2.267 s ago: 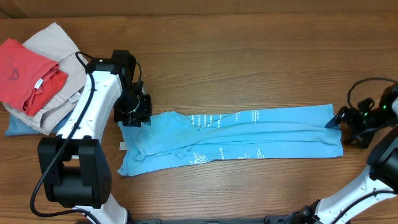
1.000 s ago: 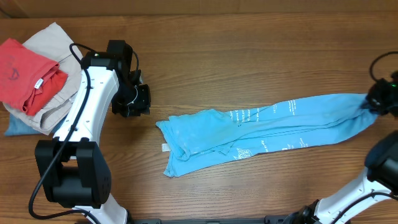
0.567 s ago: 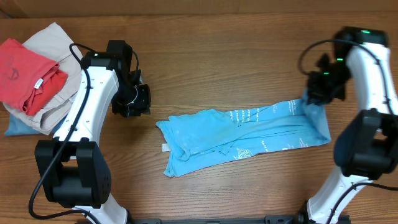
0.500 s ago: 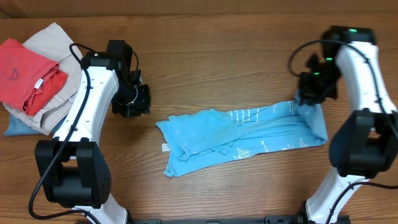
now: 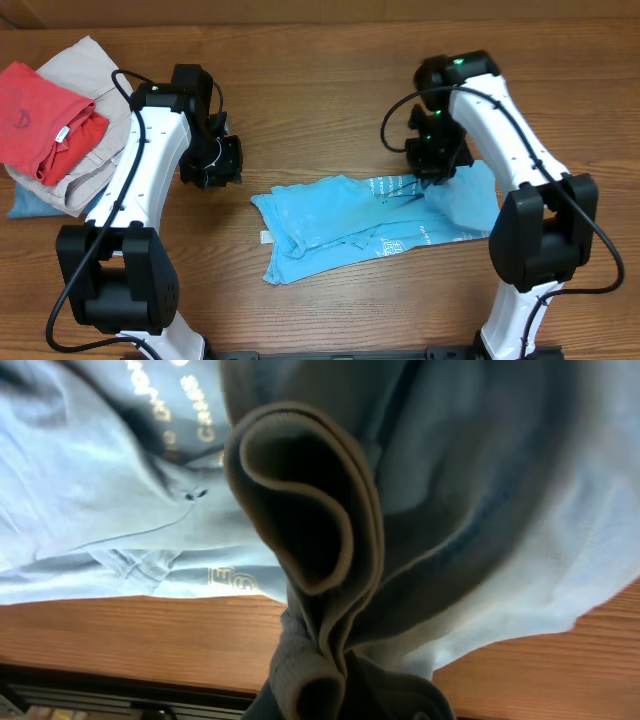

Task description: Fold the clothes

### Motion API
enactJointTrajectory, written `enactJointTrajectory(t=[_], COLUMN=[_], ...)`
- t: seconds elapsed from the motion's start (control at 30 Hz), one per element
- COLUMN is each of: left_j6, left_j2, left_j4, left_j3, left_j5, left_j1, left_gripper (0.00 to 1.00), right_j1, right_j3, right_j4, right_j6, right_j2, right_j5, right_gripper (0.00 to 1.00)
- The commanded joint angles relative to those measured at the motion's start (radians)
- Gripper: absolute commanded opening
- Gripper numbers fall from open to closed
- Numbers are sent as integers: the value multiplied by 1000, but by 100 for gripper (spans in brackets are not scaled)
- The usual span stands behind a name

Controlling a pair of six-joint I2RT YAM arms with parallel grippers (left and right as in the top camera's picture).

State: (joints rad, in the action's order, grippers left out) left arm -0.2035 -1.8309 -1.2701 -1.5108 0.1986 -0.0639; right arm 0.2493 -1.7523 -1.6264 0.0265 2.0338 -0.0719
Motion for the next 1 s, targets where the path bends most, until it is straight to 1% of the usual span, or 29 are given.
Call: enactJointTrajectory(t=[0.0,0.17,0.2,0.27,0.37,0.47,0.6,0.7,0.73,0.8,0.9,0.97], left_j6=[-3,-3,-3,-3,-3,-3,-3,-3,-3,-3,-3,-2], left_j2=[4,4,4,4,4,4,4,4,4,4,4,4], left_j4=[0,0,0,0,-1,-10,-27,-43,-50,-61,-52,-25], left_j3=[-24,-24,-24,-24,-24,-24,-23,-21,-17,0,45,85], left_j5=[13,13,13,13,16,29,31,32,32,32,46,77], left_j1=[6,6,6,6,6,6,5,5,4,4,3,4], left_gripper=[31,31,31,31,31,31,32,38,43,46,56,58], right_j1=[33,82,92,109,121,119,97,65,50,13,-47,-82], right_j3=[38,76,80,80,80,79,79,76,73,65,59,58], right_j4=[6,32,35,35,44,63,77,78,80,85,105,116], right_j6=[12,11,10,3,-8,-7,21,66,80,98,109,109], right_j2=[-10,-10,-10,-10,-10,-10,-10,-10,-11,-11,-20,-30], right_j5=[3,-13,-21,-26,-22,-13,53,114,131,143,142,142], right_gripper=[6,9,12,24,32,33,33,33,33,33,33,33])
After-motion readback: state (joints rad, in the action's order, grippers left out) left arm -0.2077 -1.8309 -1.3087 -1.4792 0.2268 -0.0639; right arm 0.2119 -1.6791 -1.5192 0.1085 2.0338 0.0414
